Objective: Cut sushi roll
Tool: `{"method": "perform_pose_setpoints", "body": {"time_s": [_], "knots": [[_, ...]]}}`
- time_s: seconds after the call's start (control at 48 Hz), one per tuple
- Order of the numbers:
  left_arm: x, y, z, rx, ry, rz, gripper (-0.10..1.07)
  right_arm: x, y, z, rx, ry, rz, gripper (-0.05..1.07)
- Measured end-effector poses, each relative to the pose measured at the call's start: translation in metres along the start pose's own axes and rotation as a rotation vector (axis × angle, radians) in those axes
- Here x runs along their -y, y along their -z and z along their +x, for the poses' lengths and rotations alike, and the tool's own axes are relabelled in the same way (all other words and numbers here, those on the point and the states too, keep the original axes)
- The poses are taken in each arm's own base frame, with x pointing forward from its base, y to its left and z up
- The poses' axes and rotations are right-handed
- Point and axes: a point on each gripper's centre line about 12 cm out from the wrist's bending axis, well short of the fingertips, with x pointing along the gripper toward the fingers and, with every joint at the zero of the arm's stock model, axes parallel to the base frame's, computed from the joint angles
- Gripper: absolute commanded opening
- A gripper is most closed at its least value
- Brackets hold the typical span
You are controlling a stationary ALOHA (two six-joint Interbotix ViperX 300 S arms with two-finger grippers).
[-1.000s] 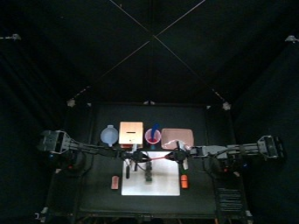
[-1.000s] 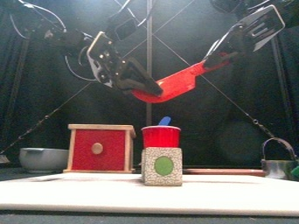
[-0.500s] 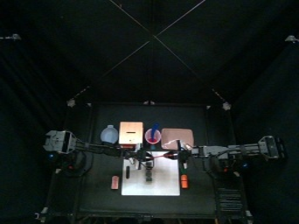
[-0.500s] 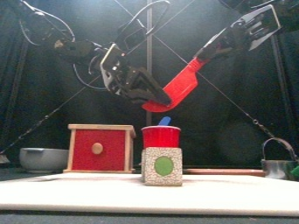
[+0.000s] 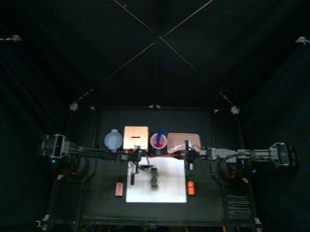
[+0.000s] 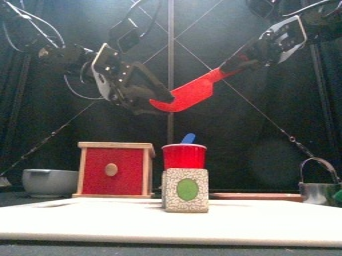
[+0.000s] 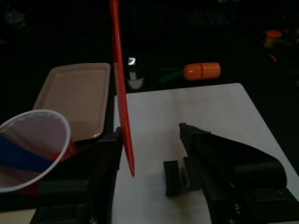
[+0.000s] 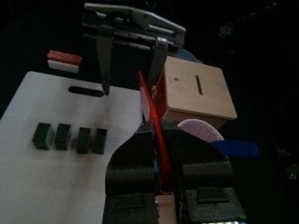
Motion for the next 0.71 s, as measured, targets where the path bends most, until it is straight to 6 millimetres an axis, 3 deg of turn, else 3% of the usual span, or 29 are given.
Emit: {"method": "perform_pose_setpoints", "body": {"time_s": [0.25, 0.458, 0.708], "knots": [[-0.018, 0.001, -0.041, 0.043, -0.068, -0.029, 0.87, 0.042, 0.004, -0.012, -0.121, 0.104, 0.091, 0.33], [-0.022, 0.008, -0.058, 0.058, -0.087, -0.040, 0.87, 0.040, 0.008, -0.014, -0.170, 0.084, 0.121, 0.33], [-0.023, 0.007, -0.064, 0.073, -0.094, -0.044, 0.87, 0.048, -0.001, -0.014, -0.282, 0.048, 0.175, 0.33]]}}
